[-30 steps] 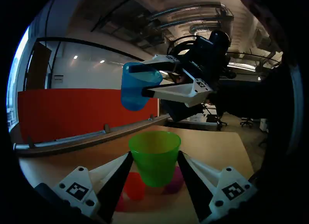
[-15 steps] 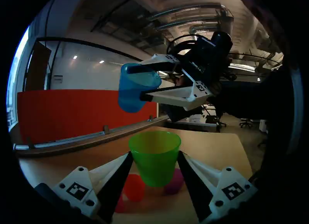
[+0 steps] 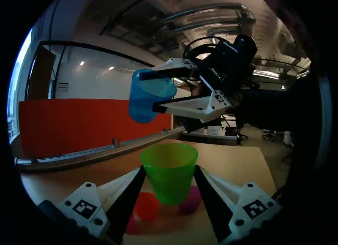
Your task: Pour water
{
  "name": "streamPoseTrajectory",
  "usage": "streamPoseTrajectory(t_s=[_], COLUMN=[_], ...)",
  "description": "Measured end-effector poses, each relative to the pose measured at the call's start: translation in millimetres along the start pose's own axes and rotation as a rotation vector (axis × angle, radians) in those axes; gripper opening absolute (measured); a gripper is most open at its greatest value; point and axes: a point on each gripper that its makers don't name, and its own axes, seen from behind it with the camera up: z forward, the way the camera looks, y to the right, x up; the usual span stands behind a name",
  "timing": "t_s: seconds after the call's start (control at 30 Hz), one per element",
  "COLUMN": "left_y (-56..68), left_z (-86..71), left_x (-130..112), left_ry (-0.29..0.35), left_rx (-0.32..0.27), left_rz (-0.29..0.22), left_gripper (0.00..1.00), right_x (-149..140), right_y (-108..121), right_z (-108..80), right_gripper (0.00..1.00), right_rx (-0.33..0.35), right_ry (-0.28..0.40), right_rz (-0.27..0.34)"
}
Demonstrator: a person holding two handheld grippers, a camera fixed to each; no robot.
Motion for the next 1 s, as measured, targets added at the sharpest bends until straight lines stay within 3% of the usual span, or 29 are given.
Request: streamPoseTrajectory(t_s=[1.0], left_y=[3.0], left_z=[2.1], left_x=[-0.8], left_ry=[-0.005], left_rx=[-0.006], left_rz=[0.008], left_gripper=[0.83], right_x=[-3.1], right_y=[3.3], right_z=[3.2], right_gripper=[0.92], right_rx=[-0.005], right_ry=[-0.029], right_rz=[-0.112])
